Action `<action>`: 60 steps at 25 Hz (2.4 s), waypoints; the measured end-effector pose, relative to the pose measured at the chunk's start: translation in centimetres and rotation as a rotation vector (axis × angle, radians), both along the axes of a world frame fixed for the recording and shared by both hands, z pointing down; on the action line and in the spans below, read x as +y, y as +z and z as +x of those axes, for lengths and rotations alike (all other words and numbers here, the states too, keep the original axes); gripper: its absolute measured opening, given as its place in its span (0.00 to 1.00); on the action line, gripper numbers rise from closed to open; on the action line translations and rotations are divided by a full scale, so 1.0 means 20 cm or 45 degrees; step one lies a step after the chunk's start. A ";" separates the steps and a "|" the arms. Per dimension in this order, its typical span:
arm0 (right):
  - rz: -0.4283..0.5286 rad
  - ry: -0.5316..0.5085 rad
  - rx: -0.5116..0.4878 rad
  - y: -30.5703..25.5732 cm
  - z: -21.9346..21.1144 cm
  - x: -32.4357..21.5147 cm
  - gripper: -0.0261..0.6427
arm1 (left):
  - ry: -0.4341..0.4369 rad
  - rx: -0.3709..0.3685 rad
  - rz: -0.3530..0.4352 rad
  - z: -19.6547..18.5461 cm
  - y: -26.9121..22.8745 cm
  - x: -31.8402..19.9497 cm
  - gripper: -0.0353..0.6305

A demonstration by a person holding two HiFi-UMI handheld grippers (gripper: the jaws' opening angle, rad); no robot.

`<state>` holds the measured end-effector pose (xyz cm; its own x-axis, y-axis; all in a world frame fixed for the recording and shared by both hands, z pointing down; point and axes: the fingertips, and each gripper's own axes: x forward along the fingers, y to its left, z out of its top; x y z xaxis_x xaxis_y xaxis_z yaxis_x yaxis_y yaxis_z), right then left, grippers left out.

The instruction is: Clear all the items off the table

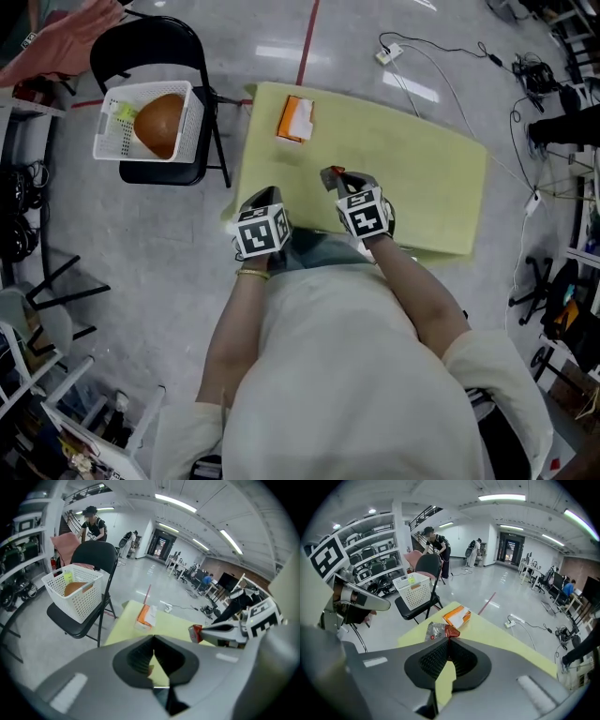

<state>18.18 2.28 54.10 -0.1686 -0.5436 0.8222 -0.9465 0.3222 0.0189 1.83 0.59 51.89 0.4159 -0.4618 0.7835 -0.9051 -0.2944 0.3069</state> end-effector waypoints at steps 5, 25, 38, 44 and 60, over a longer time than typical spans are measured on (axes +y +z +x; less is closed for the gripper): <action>0.025 -0.074 -0.012 -0.10 -0.17 -0.04 0.05 | -0.061 0.002 0.038 -0.16 -0.09 -0.02 0.07; 0.080 -0.563 -0.008 -0.24 -1.13 -0.04 0.05 | -0.328 -0.054 0.058 -1.06 -0.20 0.10 0.07; 0.083 -0.651 -0.049 -0.25 -1.70 -0.14 0.05 | -0.485 -0.047 0.038 -1.65 -0.18 0.13 0.07; 0.072 -0.612 -0.068 -0.25 -1.92 -0.19 0.05 | -0.507 -0.053 0.030 -1.88 -0.15 0.12 0.07; 0.075 -0.539 -0.133 -0.32 -2.13 -0.34 0.05 | -0.549 -0.001 0.040 -2.04 -0.19 -0.02 0.07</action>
